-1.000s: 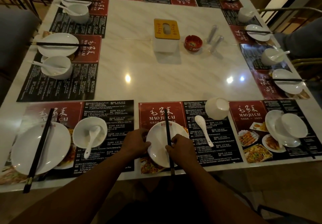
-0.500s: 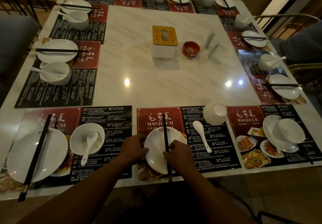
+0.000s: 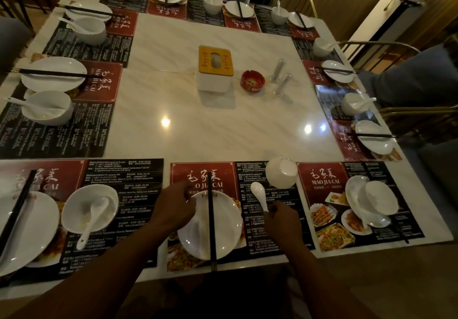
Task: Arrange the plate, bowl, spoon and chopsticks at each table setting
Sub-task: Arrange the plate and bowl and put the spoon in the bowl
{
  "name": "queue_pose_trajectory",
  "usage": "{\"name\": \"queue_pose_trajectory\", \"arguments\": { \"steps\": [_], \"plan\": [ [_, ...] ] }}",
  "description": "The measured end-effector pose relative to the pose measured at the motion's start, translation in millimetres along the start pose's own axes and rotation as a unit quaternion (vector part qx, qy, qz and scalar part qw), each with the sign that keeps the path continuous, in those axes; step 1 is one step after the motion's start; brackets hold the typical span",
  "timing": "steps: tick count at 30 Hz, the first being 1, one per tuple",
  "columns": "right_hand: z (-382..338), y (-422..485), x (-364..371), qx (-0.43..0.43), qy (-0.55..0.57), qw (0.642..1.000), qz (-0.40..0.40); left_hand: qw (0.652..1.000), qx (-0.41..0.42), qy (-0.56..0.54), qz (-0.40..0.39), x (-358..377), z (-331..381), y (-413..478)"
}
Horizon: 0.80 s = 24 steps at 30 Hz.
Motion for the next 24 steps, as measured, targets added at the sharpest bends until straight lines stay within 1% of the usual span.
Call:
{"name": "queue_pose_trajectory", "arguments": {
  "steps": [5,7,12,16,19,21,24],
  "plan": [
    [-1.9,38.1,-25.7,-0.028,0.039,0.998,0.037,0.999,0.024,0.008,-0.020,23.9,30.3,12.9],
    [-4.9,49.9,-30.6,-0.051,0.035,0.998,0.031,0.999,0.027,0.011,-0.019,35.1,43.8,20.6],
    [-10.7,58.1,4.5,-0.116,-0.002,0.990,-0.080,0.999,-0.004,0.028,0.014,61.1,73.2,38.4],
    [-25.2,60.9,21.1,-0.170,-0.004,0.981,-0.097,0.999,-0.029,0.027,0.027,81.1,86.9,37.8],
    [-31.0,64.6,26.7,-0.196,-0.017,0.973,-0.120,0.997,-0.055,0.019,0.057,84.9,93.3,31.9],
    [-30.0,66.2,25.8,-0.205,-0.014,0.969,-0.140,0.994,-0.077,0.013,0.078,85.5,96.5,25.9],
    [-14.6,68.8,16.8,-0.192,0.030,0.963,-0.184,0.993,-0.068,0.007,0.092,91.2,108.3,21.4]
  ]
}}
Point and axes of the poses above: each hand's wrist, its own y-axis towards the middle knuckle, its own x-axis out of the palm, z = x × y, the point moved 8 cm from there along y, towards the middle knuckle, and after that the axes turned 12 degrees about x, right-handed, at the moved point
